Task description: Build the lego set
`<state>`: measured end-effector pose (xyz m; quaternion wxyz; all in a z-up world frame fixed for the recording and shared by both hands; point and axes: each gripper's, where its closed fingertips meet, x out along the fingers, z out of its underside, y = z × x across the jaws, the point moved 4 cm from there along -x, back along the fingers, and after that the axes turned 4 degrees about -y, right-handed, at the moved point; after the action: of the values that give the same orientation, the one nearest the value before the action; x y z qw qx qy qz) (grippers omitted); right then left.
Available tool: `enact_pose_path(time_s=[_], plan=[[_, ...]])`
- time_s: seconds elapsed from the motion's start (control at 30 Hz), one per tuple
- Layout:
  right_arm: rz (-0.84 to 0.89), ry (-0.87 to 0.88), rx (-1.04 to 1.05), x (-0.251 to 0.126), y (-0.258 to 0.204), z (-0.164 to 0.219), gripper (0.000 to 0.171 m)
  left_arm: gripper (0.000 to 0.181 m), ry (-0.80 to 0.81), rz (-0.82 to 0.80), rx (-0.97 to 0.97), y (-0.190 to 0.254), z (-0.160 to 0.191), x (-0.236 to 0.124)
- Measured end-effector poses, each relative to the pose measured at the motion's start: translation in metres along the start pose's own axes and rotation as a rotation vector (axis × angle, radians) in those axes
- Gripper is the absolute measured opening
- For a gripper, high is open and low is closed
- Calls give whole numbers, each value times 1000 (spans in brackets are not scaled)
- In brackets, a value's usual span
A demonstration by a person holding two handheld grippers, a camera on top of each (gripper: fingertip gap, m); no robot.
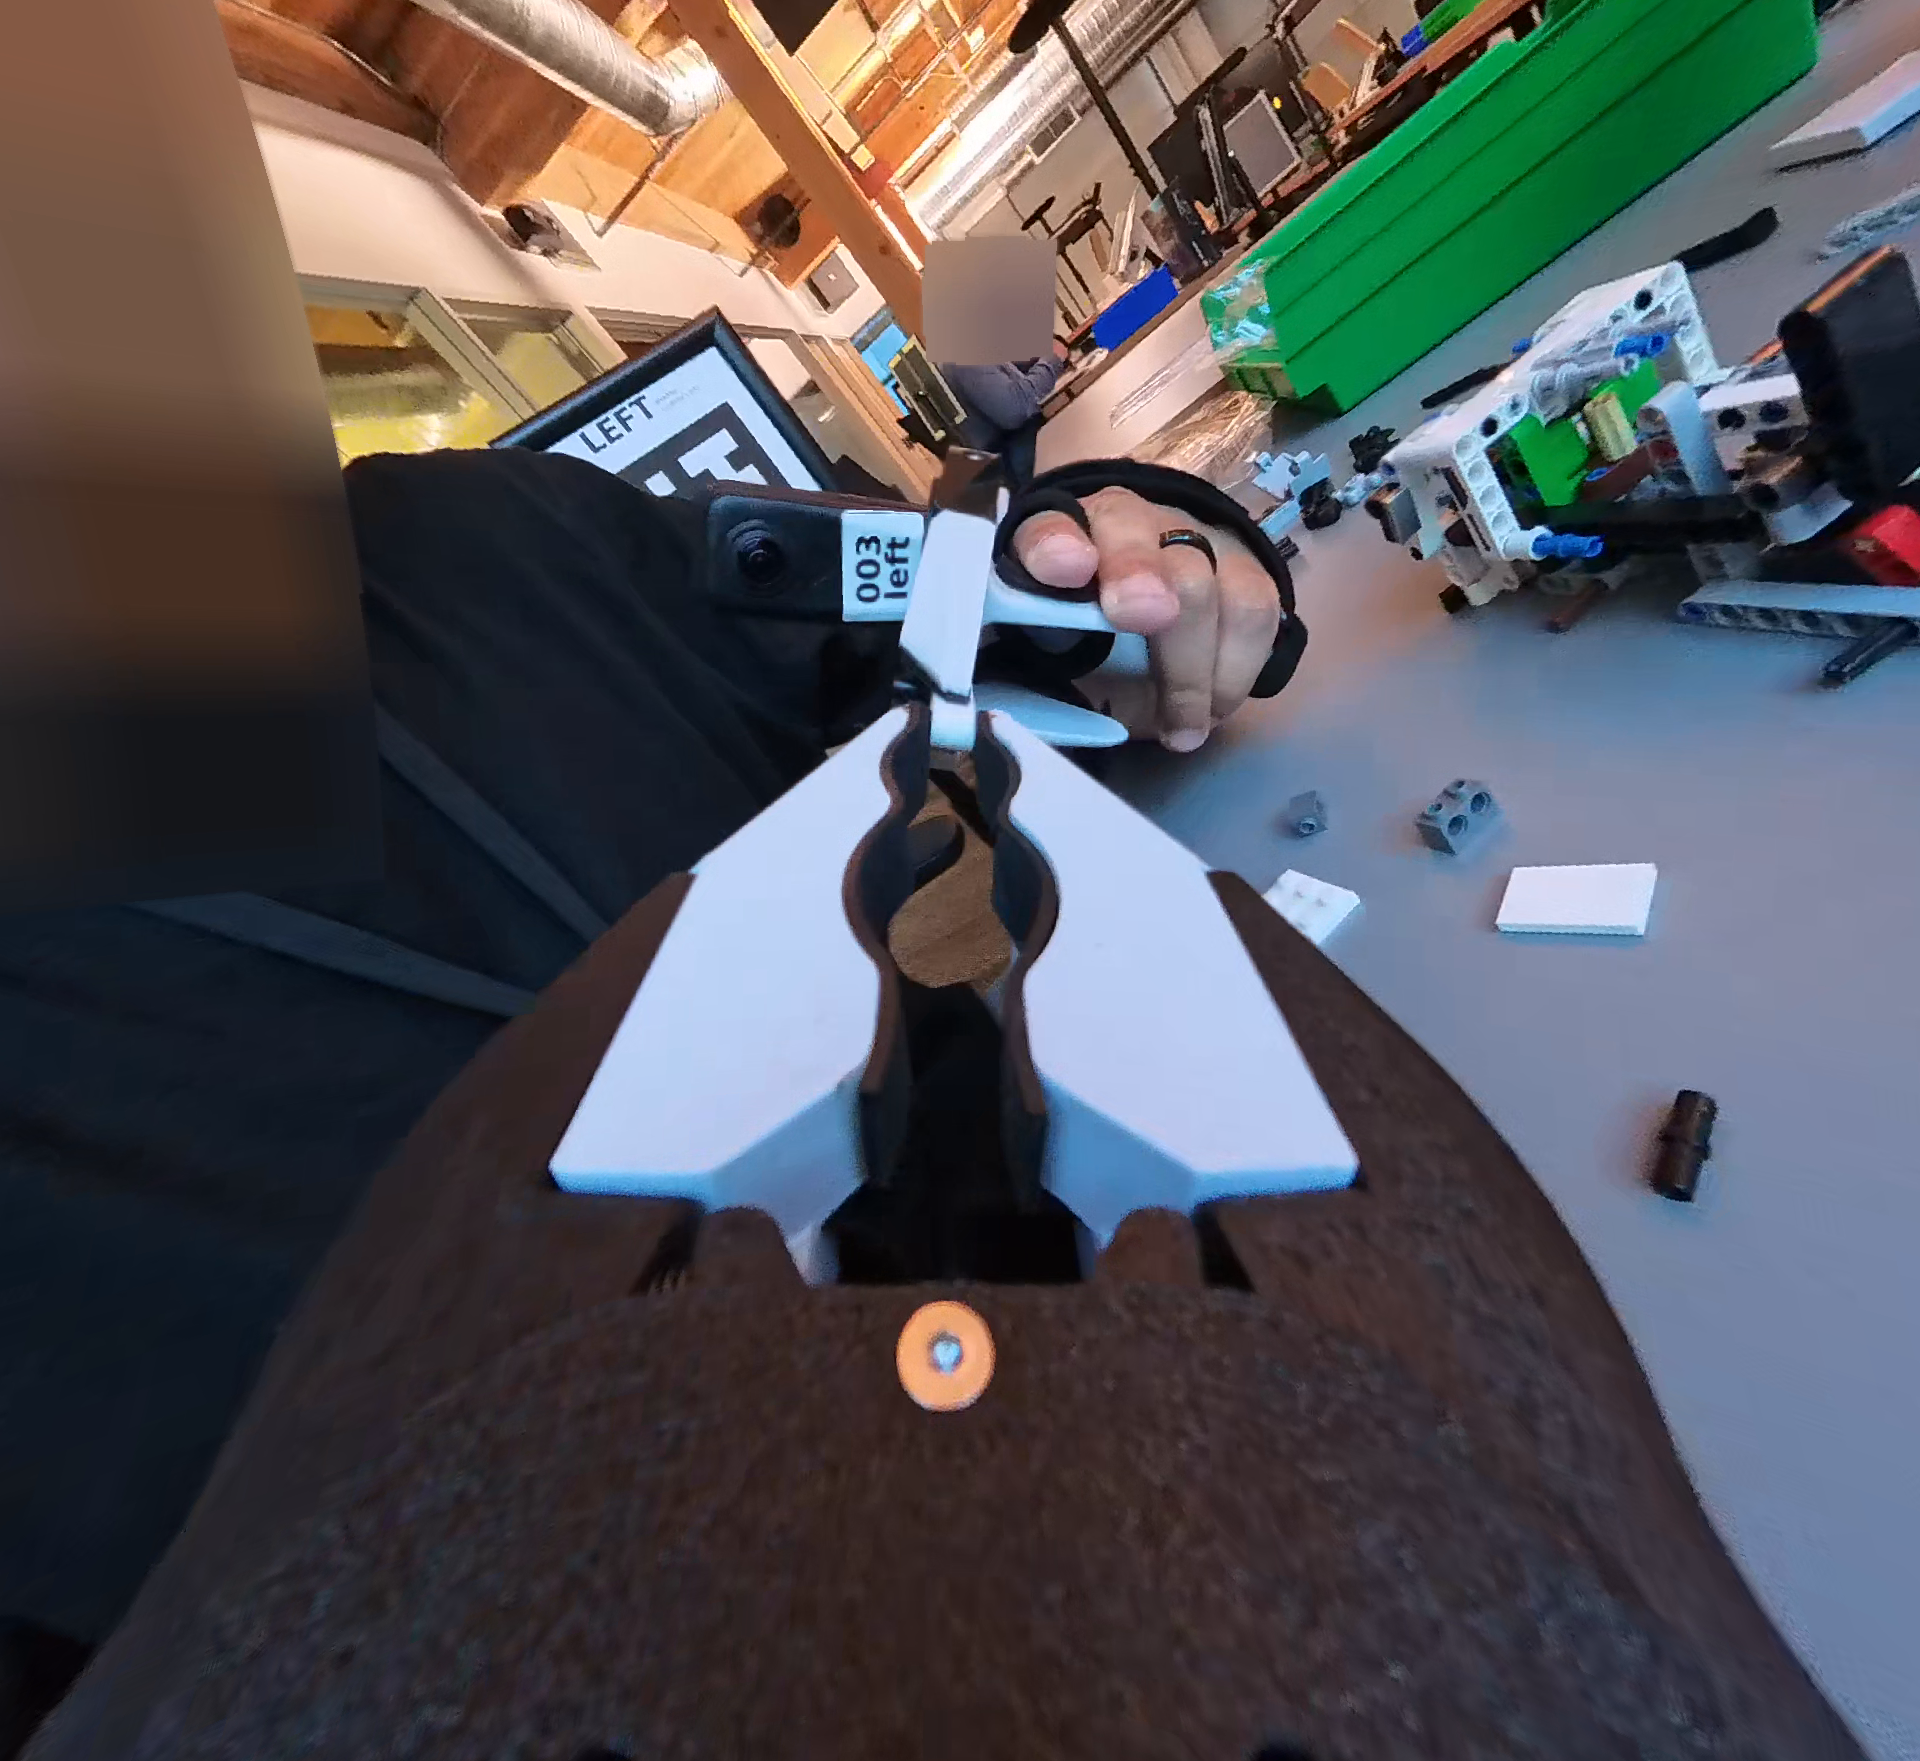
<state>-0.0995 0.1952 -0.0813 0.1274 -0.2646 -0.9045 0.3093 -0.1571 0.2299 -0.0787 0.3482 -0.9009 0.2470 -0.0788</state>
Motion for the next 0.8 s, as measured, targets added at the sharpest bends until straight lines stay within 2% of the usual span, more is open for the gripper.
enact_pose_path(time_s=[0.8], plan=[[-65, -11, 108, 1, 5, 0, 7, 6, -28, 27, -48, -1, 1, 0]])
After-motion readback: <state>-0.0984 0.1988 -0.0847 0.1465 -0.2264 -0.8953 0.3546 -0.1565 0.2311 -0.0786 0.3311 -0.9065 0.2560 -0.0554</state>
